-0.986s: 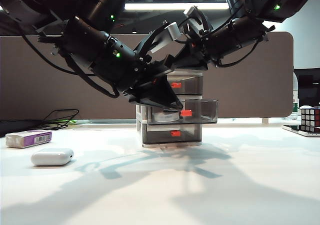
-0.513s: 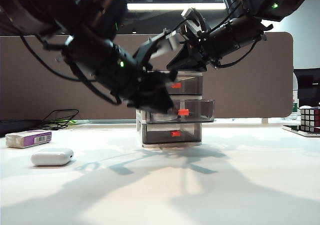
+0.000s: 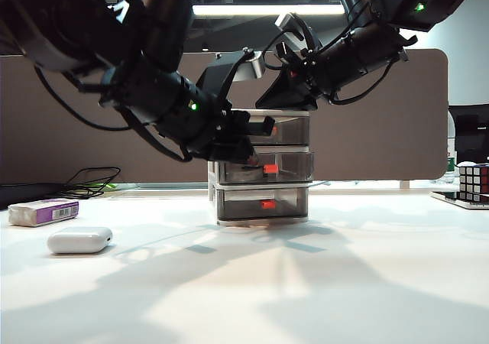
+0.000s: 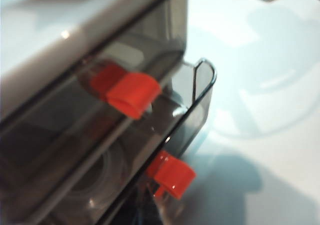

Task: Open the second layer of the drawer on the table, pick up the transparent tape on the table and put it in, and finally close the drawer.

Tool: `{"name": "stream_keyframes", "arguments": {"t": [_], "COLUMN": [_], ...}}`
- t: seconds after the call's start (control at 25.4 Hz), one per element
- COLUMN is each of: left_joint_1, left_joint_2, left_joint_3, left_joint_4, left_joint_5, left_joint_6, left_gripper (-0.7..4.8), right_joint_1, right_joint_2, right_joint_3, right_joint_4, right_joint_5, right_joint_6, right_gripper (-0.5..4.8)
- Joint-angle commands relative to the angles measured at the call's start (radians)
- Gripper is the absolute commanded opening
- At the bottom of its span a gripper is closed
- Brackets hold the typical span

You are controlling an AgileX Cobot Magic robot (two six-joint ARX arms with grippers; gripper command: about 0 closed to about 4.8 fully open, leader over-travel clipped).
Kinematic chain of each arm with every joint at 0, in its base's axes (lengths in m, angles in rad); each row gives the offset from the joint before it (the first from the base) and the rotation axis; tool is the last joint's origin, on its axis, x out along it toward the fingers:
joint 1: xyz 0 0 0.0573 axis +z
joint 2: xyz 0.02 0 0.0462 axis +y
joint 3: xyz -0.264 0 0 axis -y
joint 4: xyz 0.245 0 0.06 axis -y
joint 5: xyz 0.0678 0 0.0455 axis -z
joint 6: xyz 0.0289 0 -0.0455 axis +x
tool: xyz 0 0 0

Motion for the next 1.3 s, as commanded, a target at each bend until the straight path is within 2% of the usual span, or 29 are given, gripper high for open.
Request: {"name": "stream_keyframes", "arguments": {"t": [0.04,0.12,0.32,0.71,0.99,1.1,1.22,1.3], "left_joint_1": [0.008,0.008,0.009,0.01,0.01,0.01,0.005,0.005], "left_joint_2": [0.034,0.042,0.042,0.066,0.076,0.021,-0.08,-0.16], "left_joint_3": [0.003,0.003,0.003,0.003,0.003,0.002,-0.018,-0.069], "left_joint_4": [0.074,0.096,0.135,0.216,0.229,0.122,-0.008,0.002], "left_joint_5": [-0.016,-0.076,-0.146,-0.168,-0.196,-0.128,-0.116,-0.106], "left_joint_6": [-0.003,-0.002,0.012,0.017,0.076,0.075,0.076,0.075], "left_gripper": [-0.06,-0.06,-0.06,-0.06,-0.06,-0.06,-0.06,-0.06], "right_joint_1": [0.0,0.0,0.0,0.0,0.0,0.0,0.0,0.0], "right_joint_2": [-0.005,-0.005,-0.005,-0.005,-0.005,-0.011,-0.034,-0.062], "right_joint_3": [0.0,0.0,0.0,0.0,0.0,0.0,0.0,0.0], "right_joint_4": [-0.012,-0.013,-0.018,-0.032,-0.037,-0.04,-0.058,-0.082], "right_joint_5": [0.005,0.005,0.005,0.012,0.011,0.004,0.004,0.005], "right_joint_6": [-0.009,-0.008,-0.008,-0.01,-0.01,-0.01,-0.029,-0.053], "right_gripper": [-0.05,-0.05,-0.05,-0.05,-0.05,-0.05,-0.05,-0.05]}}
